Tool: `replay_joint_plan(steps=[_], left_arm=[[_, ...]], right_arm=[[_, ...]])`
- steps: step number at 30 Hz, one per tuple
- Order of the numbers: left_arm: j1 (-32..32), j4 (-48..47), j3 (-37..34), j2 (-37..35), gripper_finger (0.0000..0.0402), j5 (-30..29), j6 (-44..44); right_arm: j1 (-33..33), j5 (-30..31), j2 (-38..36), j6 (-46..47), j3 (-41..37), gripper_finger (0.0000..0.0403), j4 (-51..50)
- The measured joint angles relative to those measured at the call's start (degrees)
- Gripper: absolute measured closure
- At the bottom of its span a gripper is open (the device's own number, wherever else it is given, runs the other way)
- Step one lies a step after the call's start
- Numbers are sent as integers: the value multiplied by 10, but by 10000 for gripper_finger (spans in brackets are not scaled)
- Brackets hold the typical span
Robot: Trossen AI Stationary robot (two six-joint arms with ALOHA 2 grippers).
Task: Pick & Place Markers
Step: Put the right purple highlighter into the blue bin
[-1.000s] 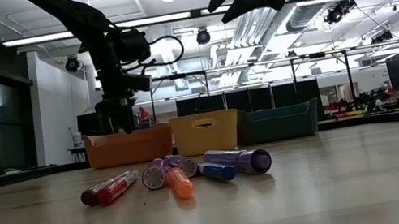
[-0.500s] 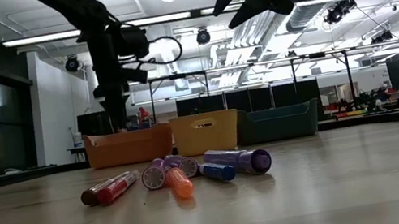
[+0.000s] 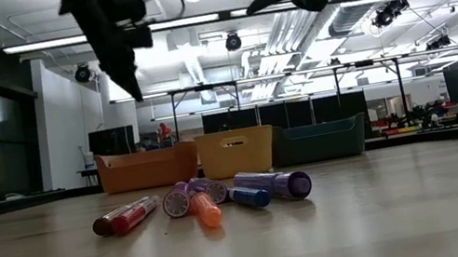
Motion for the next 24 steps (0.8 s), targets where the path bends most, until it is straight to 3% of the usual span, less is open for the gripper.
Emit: replay_joint_plan(steps=[5, 15, 21, 24], left_arm=[[-20, 2, 0, -44, 225, 45, -21], [-120, -2, 0, -85, 225, 47, -42], [-154, -15, 0, -85, 225, 44, -41], [-153, -20, 0, -85, 225, 45, -29]], right_arm=[[45, 38, 0, 24, 0, 216, 1], [110, 59, 4, 69, 6, 230, 61], [134, 62, 63, 56, 110, 241, 15], [137, 63, 122, 57, 205, 248, -86]])
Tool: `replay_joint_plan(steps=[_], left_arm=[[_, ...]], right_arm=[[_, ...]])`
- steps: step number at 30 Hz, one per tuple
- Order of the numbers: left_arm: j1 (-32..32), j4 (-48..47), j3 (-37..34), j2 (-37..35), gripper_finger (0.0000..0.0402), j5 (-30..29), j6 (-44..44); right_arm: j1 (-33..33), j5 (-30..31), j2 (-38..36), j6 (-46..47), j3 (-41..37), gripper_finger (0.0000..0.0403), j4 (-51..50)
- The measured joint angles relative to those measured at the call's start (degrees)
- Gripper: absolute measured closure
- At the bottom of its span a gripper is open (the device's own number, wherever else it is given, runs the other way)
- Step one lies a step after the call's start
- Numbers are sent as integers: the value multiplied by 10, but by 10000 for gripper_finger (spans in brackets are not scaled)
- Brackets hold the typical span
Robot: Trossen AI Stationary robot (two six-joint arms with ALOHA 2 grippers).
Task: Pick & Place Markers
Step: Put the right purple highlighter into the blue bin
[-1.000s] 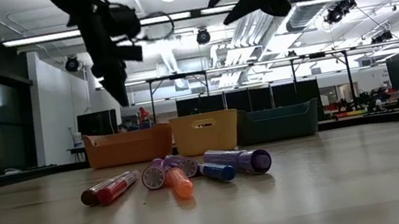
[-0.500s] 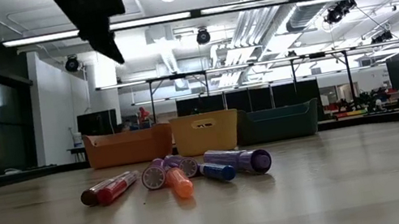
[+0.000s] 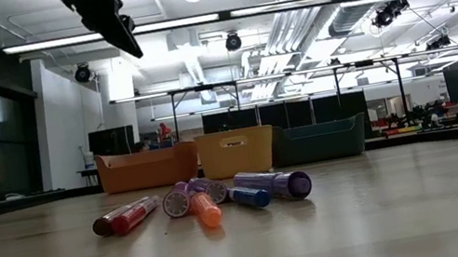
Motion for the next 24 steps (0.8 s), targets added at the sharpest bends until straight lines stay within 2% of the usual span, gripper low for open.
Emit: replay_joint_plan(steps=[5, 9, 17, 24], left_arm=[[1, -9, -1, -6, 225, 0, 34], [2, -8, -1, -34, 225, 3, 71], [1, 5, -1, -76, 225, 20, 92], [1, 8, 0, -90, 225, 47, 99]], right_arm=[[-5, -26, 117, 71, 168, 258, -228], [-12, -83, 197, 153, 247, 258, -349], [-13, -153, 287, 233, 235, 258, -365], [-14, -162, 347, 228, 229, 258, -365]])
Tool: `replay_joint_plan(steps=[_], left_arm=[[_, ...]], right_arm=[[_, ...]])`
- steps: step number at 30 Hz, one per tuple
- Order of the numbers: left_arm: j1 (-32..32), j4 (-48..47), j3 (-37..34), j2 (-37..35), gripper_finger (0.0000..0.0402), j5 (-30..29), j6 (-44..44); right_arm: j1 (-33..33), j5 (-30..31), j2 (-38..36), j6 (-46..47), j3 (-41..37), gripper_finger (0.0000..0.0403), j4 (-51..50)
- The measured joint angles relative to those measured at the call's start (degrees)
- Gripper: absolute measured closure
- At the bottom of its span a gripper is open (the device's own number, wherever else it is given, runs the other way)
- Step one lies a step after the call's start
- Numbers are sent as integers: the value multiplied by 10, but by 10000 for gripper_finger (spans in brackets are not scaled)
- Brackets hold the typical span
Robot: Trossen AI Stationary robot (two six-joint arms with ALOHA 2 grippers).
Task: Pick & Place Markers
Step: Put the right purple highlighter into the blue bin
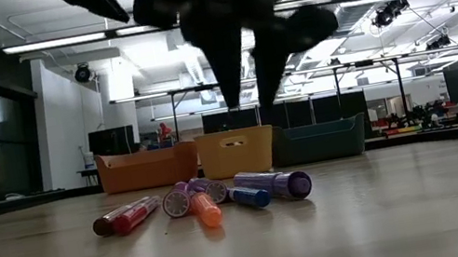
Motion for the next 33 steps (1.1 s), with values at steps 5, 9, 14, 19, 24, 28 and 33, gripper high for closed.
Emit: replay_joint_plan(steps=[5, 9, 14, 19, 24, 28, 33], left_arm=[[0, -28, 0, 0, 225, 1, 4], [0, -33, 0, 0, 225, 5, 4], [0, -33, 0, 0, 225, 16, -2], [0, -32, 0, 0, 225, 16, -2], [0, -32, 0, 0, 225, 16, -2], [0, -32, 0, 0, 225, 16, -2], [0, -32, 0, 0, 225, 16, -2]], right_arm=[[0, -3, 28, -4, 0, 258, 6], [0, 3, 36, -7, -1, 258, 9], [0, 1, 36, -3, -31, 258, 48], [2, -22, 36, 13, -89, 258, 119], [4, -22, 30, 27, -126, 258, 142], [5, -17, 29, 20, -151, 258, 154], [9, -5, 28, -27, -172, 259, 165]])
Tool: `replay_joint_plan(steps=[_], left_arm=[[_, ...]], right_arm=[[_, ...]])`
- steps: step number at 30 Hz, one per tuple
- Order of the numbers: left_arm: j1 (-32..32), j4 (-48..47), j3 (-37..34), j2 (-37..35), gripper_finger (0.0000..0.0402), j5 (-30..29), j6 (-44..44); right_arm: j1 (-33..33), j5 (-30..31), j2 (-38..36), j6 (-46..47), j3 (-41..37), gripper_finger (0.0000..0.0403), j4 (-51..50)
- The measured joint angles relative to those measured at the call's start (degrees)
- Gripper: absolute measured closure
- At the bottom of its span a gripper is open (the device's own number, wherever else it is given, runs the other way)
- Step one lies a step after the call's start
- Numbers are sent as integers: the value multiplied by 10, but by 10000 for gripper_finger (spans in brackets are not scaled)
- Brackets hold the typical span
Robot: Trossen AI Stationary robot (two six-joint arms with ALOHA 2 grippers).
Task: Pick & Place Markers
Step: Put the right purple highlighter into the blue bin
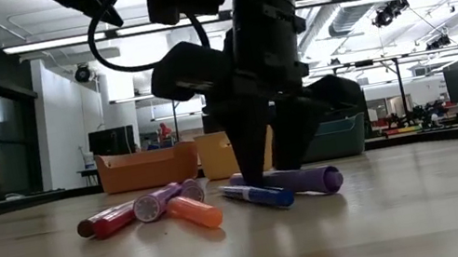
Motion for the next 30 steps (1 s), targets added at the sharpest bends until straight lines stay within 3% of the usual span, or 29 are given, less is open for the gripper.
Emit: replay_joint_plan(steps=[6, 13, 24, 30], left_arm=[[0, 3, 0, 0, 225, 0, 0], [0, 3, 0, 0, 225, 0, 0], [0, 3, 0, 0, 225, 0, 0], [0, 9, 0, 0, 225, 3, -9]], right_arm=[[1, 9, -1, -34, -4, 280, -1], [1, 10, -1, -71, -5, 349, -9], [-5, 5, -14, -80, -8, 349, -9], [-12, 43, -46, -79, -14, 349, -38]])
